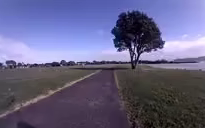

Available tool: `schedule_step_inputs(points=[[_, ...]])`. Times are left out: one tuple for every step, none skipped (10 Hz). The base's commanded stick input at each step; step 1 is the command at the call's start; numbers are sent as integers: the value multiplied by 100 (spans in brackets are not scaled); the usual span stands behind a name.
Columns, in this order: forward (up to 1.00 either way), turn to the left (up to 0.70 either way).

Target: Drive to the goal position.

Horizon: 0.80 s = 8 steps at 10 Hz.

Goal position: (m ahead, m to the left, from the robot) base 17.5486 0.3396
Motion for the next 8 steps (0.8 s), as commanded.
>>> schedule_step_inputs(points=[[45, 0], [45, 0], [45, 0], [45, 0], [45, 0], [45, 0], [45, 0], [45, 0]])
